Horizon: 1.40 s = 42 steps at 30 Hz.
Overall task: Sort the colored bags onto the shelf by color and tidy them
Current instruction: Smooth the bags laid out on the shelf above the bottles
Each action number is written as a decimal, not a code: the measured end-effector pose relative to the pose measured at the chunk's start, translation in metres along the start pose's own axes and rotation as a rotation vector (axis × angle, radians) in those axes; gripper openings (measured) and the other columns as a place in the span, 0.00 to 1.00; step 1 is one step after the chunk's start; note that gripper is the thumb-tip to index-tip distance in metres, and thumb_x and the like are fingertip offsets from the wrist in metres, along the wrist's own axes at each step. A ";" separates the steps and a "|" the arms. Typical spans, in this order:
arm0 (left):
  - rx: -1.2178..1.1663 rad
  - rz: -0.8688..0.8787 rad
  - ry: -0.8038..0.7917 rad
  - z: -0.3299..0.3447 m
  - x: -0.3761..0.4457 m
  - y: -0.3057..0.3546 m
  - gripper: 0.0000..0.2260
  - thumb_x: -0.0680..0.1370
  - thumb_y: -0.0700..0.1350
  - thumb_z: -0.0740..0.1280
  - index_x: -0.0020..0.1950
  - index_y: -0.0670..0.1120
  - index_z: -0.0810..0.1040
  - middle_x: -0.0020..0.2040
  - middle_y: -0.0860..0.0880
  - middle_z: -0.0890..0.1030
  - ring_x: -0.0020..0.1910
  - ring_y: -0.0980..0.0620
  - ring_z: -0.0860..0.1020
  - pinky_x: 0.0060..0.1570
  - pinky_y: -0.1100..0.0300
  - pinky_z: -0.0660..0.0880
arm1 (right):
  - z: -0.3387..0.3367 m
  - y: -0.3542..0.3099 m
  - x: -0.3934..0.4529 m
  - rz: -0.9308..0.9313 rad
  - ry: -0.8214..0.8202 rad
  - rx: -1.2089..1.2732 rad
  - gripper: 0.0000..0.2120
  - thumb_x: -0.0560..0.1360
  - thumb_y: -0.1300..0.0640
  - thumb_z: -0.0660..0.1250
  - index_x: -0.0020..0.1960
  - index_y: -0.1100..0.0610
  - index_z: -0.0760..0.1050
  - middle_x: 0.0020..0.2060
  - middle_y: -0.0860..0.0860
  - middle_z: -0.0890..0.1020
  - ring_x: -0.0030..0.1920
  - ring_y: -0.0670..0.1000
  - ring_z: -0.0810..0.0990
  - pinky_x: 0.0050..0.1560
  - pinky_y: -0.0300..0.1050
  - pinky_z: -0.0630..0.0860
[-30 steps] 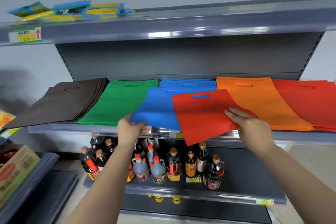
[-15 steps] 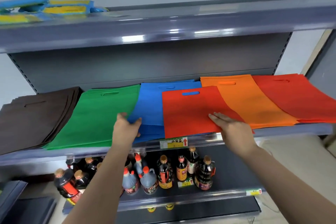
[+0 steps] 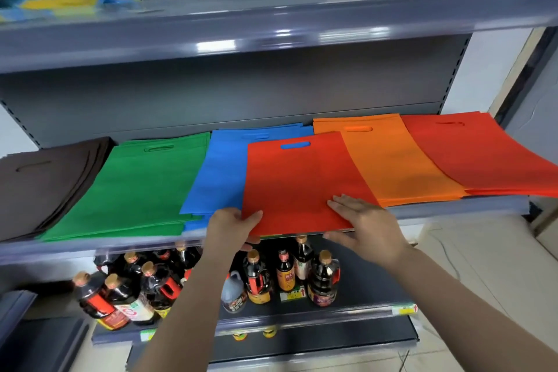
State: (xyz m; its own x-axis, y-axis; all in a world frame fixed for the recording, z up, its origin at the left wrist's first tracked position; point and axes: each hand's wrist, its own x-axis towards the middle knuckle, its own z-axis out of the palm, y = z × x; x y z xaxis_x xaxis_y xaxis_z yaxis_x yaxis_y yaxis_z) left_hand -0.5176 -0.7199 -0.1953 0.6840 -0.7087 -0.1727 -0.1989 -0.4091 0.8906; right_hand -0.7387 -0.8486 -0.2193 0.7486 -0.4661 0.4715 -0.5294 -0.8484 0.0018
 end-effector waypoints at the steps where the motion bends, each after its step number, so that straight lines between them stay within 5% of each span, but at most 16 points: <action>1: -0.073 -0.024 0.004 0.005 -0.003 0.004 0.13 0.75 0.43 0.71 0.37 0.40 0.69 0.34 0.43 0.78 0.25 0.50 0.81 0.21 0.60 0.75 | 0.000 0.004 -0.004 0.004 -0.019 0.019 0.37 0.73 0.30 0.50 0.58 0.58 0.80 0.55 0.53 0.82 0.56 0.53 0.81 0.55 0.53 0.76; 6: -0.129 -0.074 0.063 0.021 -0.026 0.019 0.03 0.76 0.34 0.67 0.47 0.35 0.75 0.29 0.42 0.78 0.18 0.52 0.76 0.19 0.63 0.73 | -0.005 0.027 -0.022 0.319 0.073 0.364 0.28 0.74 0.40 0.59 0.59 0.62 0.79 0.56 0.57 0.81 0.56 0.59 0.79 0.56 0.52 0.77; 9: -0.033 0.001 0.091 0.033 -0.048 0.027 0.04 0.77 0.33 0.65 0.52 0.36 0.75 0.24 0.48 0.79 0.19 0.54 0.77 0.19 0.66 0.72 | -0.017 0.037 -0.033 0.577 0.091 0.614 0.20 0.74 0.53 0.69 0.63 0.61 0.74 0.60 0.56 0.73 0.59 0.53 0.72 0.50 0.23 0.68; 10: -0.001 0.025 0.098 0.039 -0.056 0.028 0.06 0.78 0.33 0.64 0.54 0.36 0.75 0.23 0.50 0.78 0.19 0.55 0.77 0.19 0.66 0.72 | -0.020 0.040 -0.038 0.652 0.074 0.683 0.20 0.74 0.56 0.70 0.64 0.60 0.73 0.60 0.55 0.72 0.57 0.50 0.70 0.45 0.20 0.65; 15: 0.045 0.086 0.181 0.072 -0.097 0.031 0.12 0.78 0.33 0.63 0.61 0.36 0.75 0.21 0.54 0.77 0.20 0.58 0.77 0.22 0.70 0.71 | -0.034 0.059 -0.049 0.907 0.009 1.212 0.08 0.75 0.60 0.68 0.52 0.57 0.71 0.43 0.52 0.78 0.34 0.49 0.77 0.30 0.34 0.75; 18: 0.062 0.116 0.230 0.089 -0.114 0.037 0.11 0.77 0.31 0.62 0.58 0.34 0.77 0.19 0.55 0.76 0.19 0.60 0.76 0.21 0.72 0.68 | -0.046 0.080 -0.053 0.945 -0.066 1.374 0.03 0.76 0.63 0.67 0.45 0.58 0.74 0.36 0.54 0.79 0.29 0.50 0.78 0.29 0.37 0.78; 25: 0.019 0.250 0.300 0.139 -0.136 0.066 0.12 0.78 0.34 0.63 0.56 0.48 0.76 0.24 0.53 0.79 0.22 0.55 0.78 0.25 0.68 0.74 | -0.071 0.143 -0.072 0.794 -0.062 1.112 0.09 0.75 0.66 0.66 0.39 0.56 0.75 0.35 0.52 0.80 0.29 0.54 0.81 0.36 0.48 0.81; 27: -0.019 0.277 0.266 0.159 -0.135 0.078 0.12 0.78 0.34 0.64 0.55 0.50 0.74 0.24 0.51 0.80 0.22 0.53 0.78 0.24 0.66 0.74 | -0.081 0.165 -0.081 0.807 -0.007 1.095 0.08 0.75 0.67 0.65 0.40 0.58 0.77 0.32 0.52 0.80 0.27 0.52 0.81 0.33 0.44 0.80; 31: -0.022 0.292 0.152 0.205 -0.119 0.108 0.09 0.78 0.34 0.63 0.54 0.47 0.75 0.22 0.50 0.78 0.20 0.54 0.77 0.25 0.65 0.76 | -0.105 0.213 -0.101 0.837 0.109 0.995 0.07 0.75 0.68 0.64 0.40 0.60 0.77 0.28 0.52 0.78 0.22 0.46 0.78 0.28 0.39 0.78; 34: 0.040 0.352 0.081 0.239 -0.104 0.129 0.08 0.79 0.36 0.63 0.55 0.44 0.77 0.23 0.47 0.76 0.19 0.56 0.75 0.25 0.67 0.73 | -0.117 0.248 -0.114 0.872 0.157 0.880 0.04 0.75 0.67 0.65 0.43 0.62 0.76 0.30 0.53 0.79 0.25 0.50 0.78 0.32 0.44 0.80; 39: 0.098 0.332 -0.050 0.287 -0.073 0.152 0.09 0.78 0.37 0.65 0.58 0.38 0.77 0.19 0.50 0.73 0.16 0.56 0.71 0.22 0.64 0.71 | -0.124 0.298 -0.127 0.901 0.126 0.618 0.07 0.75 0.62 0.66 0.44 0.67 0.76 0.26 0.54 0.78 0.23 0.47 0.76 0.27 0.36 0.72; 42: 0.152 0.302 -0.088 0.312 -0.056 0.161 0.13 0.78 0.38 0.65 0.61 0.34 0.74 0.23 0.47 0.73 0.15 0.57 0.69 0.17 0.64 0.67 | -0.121 0.322 -0.128 0.923 0.066 0.501 0.09 0.76 0.60 0.66 0.46 0.67 0.75 0.32 0.59 0.80 0.26 0.50 0.77 0.29 0.41 0.72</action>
State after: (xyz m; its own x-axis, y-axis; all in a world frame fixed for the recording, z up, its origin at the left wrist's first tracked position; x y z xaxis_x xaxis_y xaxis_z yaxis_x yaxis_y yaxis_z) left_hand -0.8071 -0.9255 -0.1738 0.5165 -0.8549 0.0481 -0.4899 -0.2490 0.8354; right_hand -1.0531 -1.0313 -0.1720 0.1080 -0.9825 0.1515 -0.6463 -0.1852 -0.7402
